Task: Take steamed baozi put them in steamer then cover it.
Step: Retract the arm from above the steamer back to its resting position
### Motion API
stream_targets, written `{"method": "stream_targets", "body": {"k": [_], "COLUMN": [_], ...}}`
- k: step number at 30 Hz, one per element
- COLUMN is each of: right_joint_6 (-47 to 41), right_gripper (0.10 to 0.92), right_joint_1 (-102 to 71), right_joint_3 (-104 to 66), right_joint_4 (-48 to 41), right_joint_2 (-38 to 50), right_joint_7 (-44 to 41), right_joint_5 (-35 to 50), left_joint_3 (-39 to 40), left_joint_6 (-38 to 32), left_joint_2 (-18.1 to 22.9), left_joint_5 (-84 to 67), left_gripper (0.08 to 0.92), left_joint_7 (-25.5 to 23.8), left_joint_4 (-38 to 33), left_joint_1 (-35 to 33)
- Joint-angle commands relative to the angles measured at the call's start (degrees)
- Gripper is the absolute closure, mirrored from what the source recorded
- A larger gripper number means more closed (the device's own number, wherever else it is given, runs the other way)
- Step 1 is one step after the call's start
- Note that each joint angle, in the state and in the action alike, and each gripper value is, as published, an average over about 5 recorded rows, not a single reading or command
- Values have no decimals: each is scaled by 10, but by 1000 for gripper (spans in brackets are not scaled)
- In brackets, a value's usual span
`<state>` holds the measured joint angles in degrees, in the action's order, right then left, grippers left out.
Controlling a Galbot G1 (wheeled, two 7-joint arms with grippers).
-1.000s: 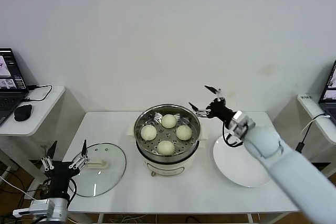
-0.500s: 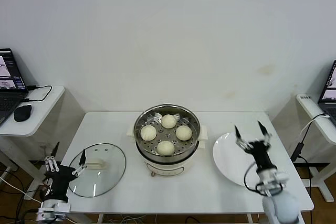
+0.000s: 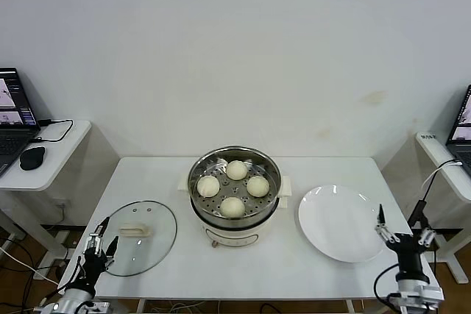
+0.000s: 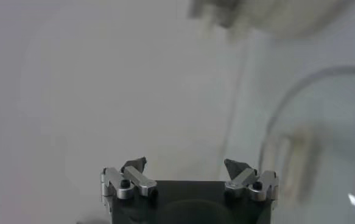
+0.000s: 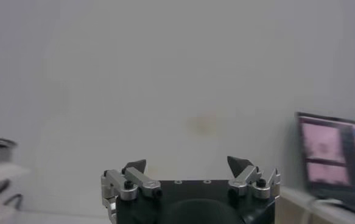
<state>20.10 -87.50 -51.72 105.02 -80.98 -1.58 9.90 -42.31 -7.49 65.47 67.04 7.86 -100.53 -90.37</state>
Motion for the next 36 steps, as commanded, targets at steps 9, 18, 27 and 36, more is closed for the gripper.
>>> {"method": "stream_targets", "body": {"k": [9, 18, 27, 36], "right_joint_6": [18, 19, 19, 24], "right_gripper": [203, 203, 203, 203], "right_joint_1": [-33, -35, -35, -43], "right_joint_3": [-42, -52, -54, -57], "right_joint_4": [2, 1, -1, 1], "right_joint_2": [-23, -23, -27, -29], "right_joint_7": [19, 18, 16, 16], "right_joint_5": [-3, -6, -9, -11], "left_joint_3": [55, 63, 73, 78], "left_joint_6": [-7, -10, -15, -23], "left_joint_2": [-12, -18, -17, -11], "left_joint_5": [95, 91, 81, 70], "left_gripper": [177, 177, 177, 177], "left_joint_7": [-2, 0, -4, 4], "left_joint_4": [90, 132, 159, 189], "left_joint_1": [81, 139, 164, 192]}}
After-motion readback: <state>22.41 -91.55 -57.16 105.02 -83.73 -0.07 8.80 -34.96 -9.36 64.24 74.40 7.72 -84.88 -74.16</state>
